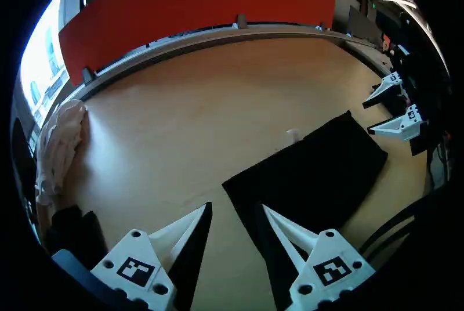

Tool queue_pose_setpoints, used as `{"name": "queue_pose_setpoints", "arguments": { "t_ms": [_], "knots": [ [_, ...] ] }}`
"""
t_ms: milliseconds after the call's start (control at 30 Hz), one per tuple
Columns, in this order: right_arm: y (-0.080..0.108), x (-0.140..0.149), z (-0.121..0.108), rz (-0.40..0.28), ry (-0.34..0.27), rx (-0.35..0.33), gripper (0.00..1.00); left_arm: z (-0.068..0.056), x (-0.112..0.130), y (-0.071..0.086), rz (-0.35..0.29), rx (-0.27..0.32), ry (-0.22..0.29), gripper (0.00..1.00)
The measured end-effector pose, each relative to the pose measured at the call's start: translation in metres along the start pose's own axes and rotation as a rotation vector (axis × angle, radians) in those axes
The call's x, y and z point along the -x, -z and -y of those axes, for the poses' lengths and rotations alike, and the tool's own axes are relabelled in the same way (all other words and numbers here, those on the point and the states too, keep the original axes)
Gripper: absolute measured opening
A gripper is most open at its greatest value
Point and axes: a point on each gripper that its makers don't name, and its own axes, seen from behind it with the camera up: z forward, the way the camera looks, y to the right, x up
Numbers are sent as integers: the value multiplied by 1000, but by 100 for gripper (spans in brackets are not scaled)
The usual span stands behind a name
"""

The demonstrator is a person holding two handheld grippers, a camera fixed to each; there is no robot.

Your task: Fold towel

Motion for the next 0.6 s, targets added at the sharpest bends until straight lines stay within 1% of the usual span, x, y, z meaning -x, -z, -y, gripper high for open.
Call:
{"name": "queue_pose_setpoints", "arguments": {
  "t_ms": [267,500,600],
  "knots": [
    [6,3,5,-10,-6,1,92,-2,3,5,-8,3,7,53],
    [11,6,8,-22,-13,3,92,-7,2,14,-37,11,30,52],
    [13,8,11,-25,-18,2,92,-7,3,18,-43,11,33,48]
  ]
}}
